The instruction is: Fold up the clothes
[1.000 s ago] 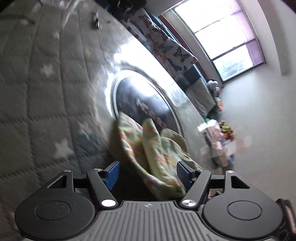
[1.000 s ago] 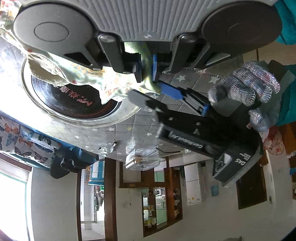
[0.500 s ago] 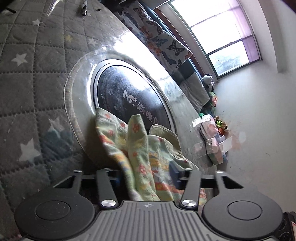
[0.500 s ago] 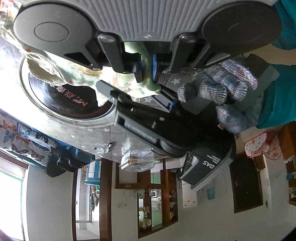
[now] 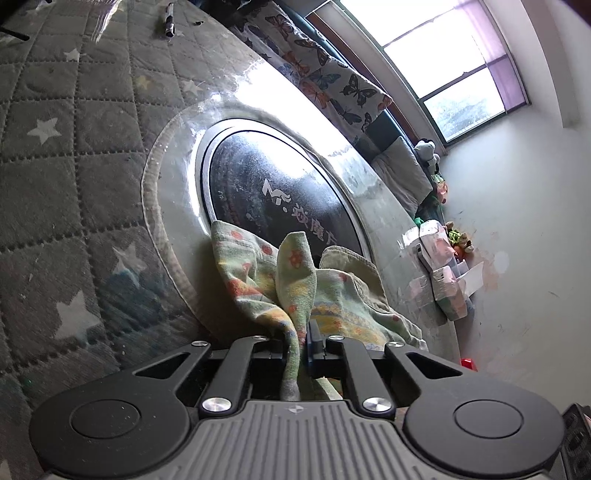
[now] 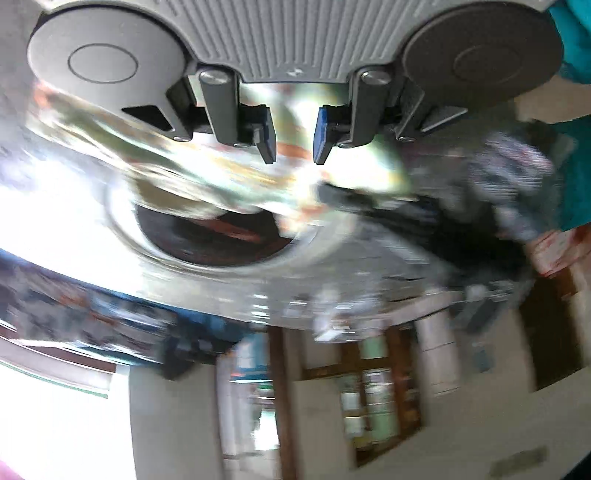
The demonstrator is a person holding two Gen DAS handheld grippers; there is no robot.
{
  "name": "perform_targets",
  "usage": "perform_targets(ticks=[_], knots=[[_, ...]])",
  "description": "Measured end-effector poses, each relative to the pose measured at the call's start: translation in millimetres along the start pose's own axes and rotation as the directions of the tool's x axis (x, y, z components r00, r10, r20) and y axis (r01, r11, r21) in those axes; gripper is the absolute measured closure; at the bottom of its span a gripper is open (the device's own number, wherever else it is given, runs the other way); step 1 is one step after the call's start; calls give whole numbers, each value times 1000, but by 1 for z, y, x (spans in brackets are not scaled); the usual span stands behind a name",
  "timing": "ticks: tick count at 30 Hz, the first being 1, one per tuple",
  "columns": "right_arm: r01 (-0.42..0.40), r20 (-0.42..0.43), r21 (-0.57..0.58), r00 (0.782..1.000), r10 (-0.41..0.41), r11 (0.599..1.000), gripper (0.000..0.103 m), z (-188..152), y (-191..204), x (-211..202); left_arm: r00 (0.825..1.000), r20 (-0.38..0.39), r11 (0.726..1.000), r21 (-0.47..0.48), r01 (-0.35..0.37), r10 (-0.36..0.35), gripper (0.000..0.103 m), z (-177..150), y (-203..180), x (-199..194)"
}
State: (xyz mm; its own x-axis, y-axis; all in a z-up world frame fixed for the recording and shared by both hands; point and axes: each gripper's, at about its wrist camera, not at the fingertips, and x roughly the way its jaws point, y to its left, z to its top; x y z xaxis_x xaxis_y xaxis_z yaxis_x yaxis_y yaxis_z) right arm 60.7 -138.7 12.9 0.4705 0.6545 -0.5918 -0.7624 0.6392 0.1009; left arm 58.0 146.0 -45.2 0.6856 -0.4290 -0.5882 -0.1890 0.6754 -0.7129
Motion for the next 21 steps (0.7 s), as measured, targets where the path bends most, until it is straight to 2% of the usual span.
perform_targets(ticks=[2, 6, 11, 15, 17, 19, 21], knots=[[85, -2, 60, 996, -85, 995, 82, -7, -23, -6, 1000, -1, 1000, 5, -4, 4, 93, 1, 0, 0], [204, -26, 173, 979, -203, 964, 82, -23, -71, -14, 1000, -1, 1000, 13, -12, 12, 93, 2, -2, 1], [288, -70, 253, 958, -279, 924, 82, -47, -107, -15, 999, 0, 999, 15, -37, 37, 93, 2, 0, 3], [278, -27, 274, 959, -282, 921, 82, -51, -105, -34, 999, -4, 999, 12, -47, 47, 93, 2, 2, 4], [256, 1, 258, 964, -266, 931, 82, -50, -95, -43, 999, -7, 999, 13, -51, 52, 93, 3, 2, 5], [239, -12, 243, 970, -243, 940, 82, -52, -90, -48, 999, -8, 998, 15, -54, 54, 92, 3, 1, 6], [256, -48, 229, 967, -251, 939, 82, -56, -91, -42, 998, -6, 998, 19, -55, 55, 92, 4, 1, 6]])
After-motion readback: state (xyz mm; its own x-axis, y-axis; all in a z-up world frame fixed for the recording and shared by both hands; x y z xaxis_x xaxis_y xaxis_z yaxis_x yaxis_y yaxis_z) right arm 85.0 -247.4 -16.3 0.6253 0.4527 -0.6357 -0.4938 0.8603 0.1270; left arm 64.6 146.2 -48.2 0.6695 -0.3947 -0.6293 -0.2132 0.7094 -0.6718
